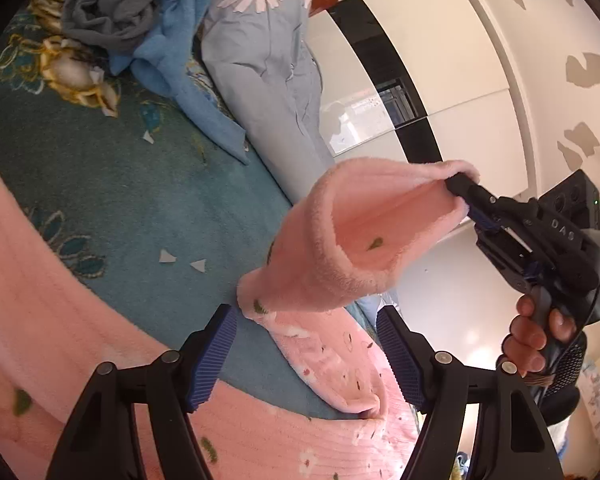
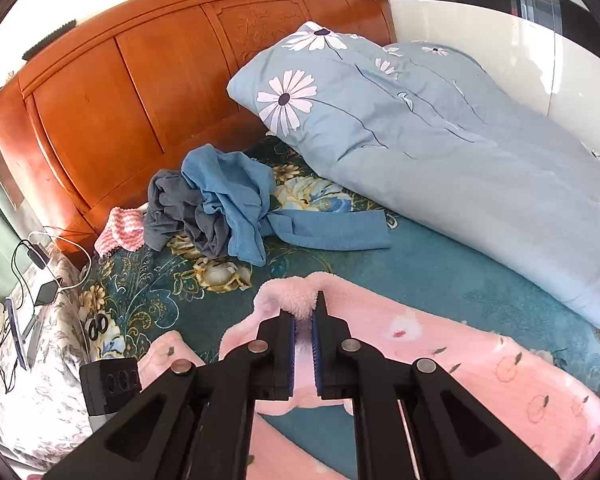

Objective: Fold clothes
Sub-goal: 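Grasp the fleece edge with the left tool and lift it up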

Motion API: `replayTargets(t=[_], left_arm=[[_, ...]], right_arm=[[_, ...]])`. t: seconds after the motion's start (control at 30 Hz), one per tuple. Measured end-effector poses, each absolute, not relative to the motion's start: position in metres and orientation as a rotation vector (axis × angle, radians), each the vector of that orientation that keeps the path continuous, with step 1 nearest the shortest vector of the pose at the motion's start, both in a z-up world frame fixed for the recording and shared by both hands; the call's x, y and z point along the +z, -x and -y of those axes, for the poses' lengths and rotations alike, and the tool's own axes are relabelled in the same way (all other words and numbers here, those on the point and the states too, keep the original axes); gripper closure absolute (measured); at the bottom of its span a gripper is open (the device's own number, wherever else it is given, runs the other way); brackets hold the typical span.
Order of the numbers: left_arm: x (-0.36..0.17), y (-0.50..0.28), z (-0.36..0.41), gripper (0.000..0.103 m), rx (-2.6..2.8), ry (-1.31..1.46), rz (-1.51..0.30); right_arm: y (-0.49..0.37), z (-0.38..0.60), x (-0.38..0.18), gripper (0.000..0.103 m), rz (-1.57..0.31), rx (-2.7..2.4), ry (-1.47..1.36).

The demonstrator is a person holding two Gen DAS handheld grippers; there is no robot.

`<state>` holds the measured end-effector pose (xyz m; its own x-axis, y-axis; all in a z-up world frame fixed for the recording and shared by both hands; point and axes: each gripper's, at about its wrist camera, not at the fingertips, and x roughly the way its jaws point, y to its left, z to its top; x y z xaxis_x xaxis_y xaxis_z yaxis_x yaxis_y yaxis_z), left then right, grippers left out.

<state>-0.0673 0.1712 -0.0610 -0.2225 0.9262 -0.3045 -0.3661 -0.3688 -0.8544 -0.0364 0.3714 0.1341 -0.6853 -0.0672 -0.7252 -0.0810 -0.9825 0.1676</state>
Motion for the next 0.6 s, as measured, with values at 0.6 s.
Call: replayTargets(t=[0.6], left_arm=[[0.025,0.075,-0.203,0.027,1.785,0.597,0.411]], right_arm=[[0.002,-0.375,0.193,0.096,-0.271,2.911,1.163]])
